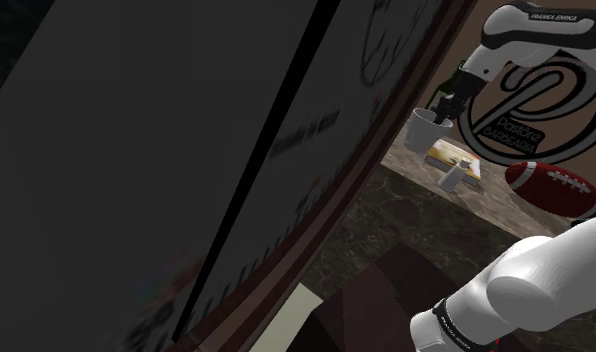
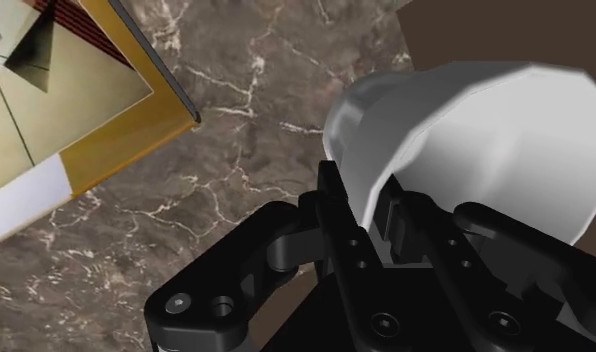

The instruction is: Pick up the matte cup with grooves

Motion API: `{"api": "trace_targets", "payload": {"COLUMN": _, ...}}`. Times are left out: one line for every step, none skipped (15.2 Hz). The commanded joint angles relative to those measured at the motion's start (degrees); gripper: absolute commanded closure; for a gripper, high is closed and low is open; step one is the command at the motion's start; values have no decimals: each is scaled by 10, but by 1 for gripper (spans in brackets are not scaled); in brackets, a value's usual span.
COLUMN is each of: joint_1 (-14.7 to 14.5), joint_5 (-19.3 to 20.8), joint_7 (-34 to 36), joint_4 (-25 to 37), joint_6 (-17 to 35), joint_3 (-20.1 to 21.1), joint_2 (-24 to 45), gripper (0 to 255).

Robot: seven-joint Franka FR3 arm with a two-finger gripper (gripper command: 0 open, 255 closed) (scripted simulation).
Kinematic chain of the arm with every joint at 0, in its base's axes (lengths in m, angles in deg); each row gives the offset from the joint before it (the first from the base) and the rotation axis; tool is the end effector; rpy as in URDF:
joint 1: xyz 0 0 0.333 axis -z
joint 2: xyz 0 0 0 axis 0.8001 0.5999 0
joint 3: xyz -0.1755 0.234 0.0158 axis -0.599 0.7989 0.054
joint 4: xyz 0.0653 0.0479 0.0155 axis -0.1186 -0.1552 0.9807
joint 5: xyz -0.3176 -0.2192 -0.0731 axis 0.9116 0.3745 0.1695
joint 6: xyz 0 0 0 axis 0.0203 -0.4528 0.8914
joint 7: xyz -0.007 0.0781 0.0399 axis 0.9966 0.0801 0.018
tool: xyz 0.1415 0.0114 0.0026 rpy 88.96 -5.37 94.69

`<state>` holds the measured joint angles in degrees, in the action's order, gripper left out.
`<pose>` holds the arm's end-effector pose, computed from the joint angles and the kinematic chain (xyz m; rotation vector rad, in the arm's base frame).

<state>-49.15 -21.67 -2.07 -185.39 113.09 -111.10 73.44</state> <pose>0.3910 -0.2981 0.5182 -2.9512 0.2976 -0.0202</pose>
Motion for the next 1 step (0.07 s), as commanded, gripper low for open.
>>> {"api": "trace_targets", "payload": {"joint_1": 0, "joint_5": -1, "joint_7": 0, "joint_4": 7, "joint_6": -6, "joint_3": -1, "joint_2": 2, "gripper": 255}}
